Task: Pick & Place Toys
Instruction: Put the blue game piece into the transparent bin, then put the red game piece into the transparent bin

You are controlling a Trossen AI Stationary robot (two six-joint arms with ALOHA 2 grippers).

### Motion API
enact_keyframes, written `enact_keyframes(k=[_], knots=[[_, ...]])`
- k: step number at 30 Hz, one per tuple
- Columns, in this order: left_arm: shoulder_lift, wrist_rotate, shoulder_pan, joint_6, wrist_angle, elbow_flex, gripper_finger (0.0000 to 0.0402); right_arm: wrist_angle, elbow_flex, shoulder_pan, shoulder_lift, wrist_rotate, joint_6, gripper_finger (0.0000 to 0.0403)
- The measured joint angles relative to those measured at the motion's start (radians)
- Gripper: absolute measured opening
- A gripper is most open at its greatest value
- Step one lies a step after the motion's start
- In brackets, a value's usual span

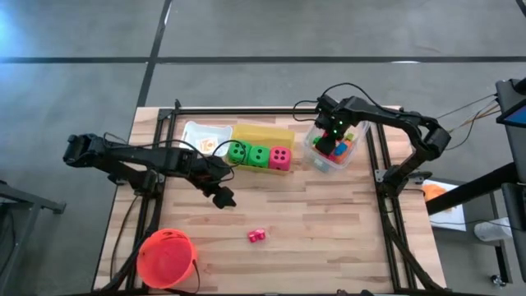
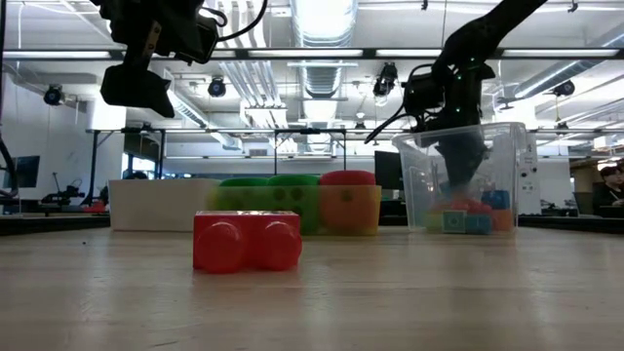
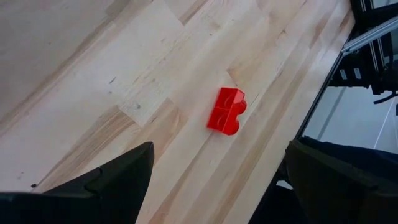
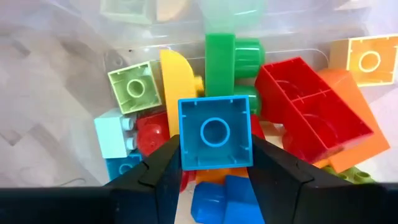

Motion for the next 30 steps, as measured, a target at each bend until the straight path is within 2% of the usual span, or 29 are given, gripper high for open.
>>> enact_keyframes(k=[8,21,24,30], knots=[[0.000,0.000,0.000,0.000,0.000,0.000,0.0350,-0.035,0.012,0.000,-0.001,-0.006,0.003,0.0177],[0.000,0.000,0.000,0.000,0.000,0.000,0.0350,-0.046,0.006,-0.001,-0.001,-0.017,0.042,0.0344],[0.000,0.000,0.000,0.000,0.000,0.000,0.0350,-0.049,0.006,-0.001,-0.002,-0.016,0.053,0.0364],[0.000,0.000,0.000,-0.015,0.001,0.000,0.0350,-0.079,0.018,-0.001,-0.009,0.011,0.055,0.0370]])
